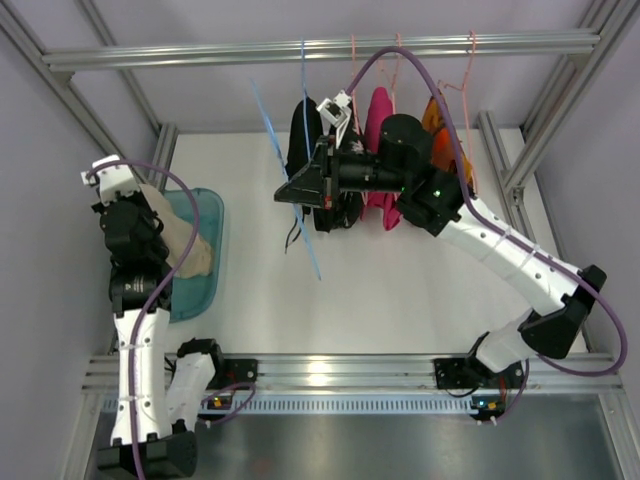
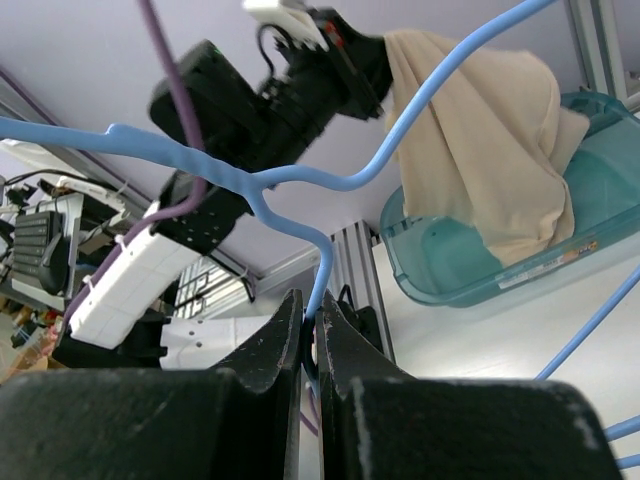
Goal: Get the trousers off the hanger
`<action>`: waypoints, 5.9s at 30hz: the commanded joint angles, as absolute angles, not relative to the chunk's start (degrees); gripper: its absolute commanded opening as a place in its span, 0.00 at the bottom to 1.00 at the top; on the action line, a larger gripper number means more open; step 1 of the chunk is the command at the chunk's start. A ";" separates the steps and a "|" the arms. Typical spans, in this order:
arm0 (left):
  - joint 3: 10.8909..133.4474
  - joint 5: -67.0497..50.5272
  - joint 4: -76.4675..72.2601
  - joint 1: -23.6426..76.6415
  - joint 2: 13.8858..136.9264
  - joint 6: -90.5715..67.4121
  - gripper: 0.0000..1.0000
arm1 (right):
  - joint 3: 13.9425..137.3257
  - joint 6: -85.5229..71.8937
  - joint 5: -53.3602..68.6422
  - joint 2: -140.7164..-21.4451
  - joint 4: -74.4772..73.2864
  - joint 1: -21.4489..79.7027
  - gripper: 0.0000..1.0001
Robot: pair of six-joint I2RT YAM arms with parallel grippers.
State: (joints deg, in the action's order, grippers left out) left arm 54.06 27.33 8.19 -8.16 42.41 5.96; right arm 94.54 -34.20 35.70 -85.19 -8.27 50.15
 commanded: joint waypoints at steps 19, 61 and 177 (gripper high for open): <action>41.48 11.88 15.38 -8.44 38.58 0.80 0.98 | 88.08 -28.74 33.49 -64.43 -12.65 49.32 0.00; 54.23 -9.67 16.26 -8.35 42.63 -8.35 0.98 | 84.03 -29.70 46.58 -41.13 -50.53 -7.56 0.00; 108.19 -20.49 -8.53 53.60 92.72 -49.05 0.82 | 82.88 -44.91 73.48 -50.45 -24.87 -26.81 0.00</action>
